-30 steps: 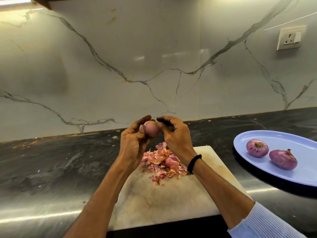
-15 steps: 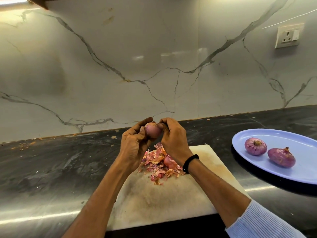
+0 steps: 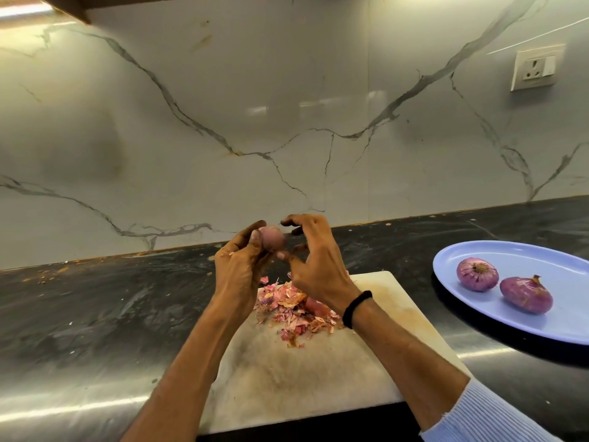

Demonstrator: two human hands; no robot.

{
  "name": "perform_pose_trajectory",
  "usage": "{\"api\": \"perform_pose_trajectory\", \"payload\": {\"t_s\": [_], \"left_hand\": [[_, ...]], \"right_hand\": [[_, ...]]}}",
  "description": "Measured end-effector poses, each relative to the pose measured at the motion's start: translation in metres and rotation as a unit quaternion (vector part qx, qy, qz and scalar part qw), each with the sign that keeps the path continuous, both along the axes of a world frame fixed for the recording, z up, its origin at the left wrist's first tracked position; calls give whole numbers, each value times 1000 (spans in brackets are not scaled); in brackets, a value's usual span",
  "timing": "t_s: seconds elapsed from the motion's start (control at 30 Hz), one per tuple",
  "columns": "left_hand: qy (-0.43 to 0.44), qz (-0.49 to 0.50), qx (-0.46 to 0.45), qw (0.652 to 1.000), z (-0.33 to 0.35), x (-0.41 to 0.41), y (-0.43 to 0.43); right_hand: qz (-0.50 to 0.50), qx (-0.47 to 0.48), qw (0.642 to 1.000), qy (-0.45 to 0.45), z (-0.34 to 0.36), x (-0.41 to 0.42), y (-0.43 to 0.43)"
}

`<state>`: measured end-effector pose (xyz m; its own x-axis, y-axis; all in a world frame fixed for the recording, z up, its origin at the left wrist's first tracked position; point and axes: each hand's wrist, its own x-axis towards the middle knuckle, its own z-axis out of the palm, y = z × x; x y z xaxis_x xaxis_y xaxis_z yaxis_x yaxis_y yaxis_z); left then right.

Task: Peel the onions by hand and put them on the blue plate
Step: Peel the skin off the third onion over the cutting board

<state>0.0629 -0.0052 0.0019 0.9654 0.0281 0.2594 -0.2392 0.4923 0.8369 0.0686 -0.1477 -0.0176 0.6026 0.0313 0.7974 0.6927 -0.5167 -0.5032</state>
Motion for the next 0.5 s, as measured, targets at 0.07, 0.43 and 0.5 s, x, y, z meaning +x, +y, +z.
{"api": "perform_pose_trajectory", "payload": {"t_s": [0.07,0.43,0.5], "left_hand": [[-10,11,12,1000,0,0,1],[-61,62,142,986,-10,6,2],[-66,70,153,984,-10,6,2]], "right_hand": [[0,-34,999,-13,-4,2,1],[-34,-66,996,-50,-8,0,1],[-35,-67,996,-52,-9,0,1]]}}
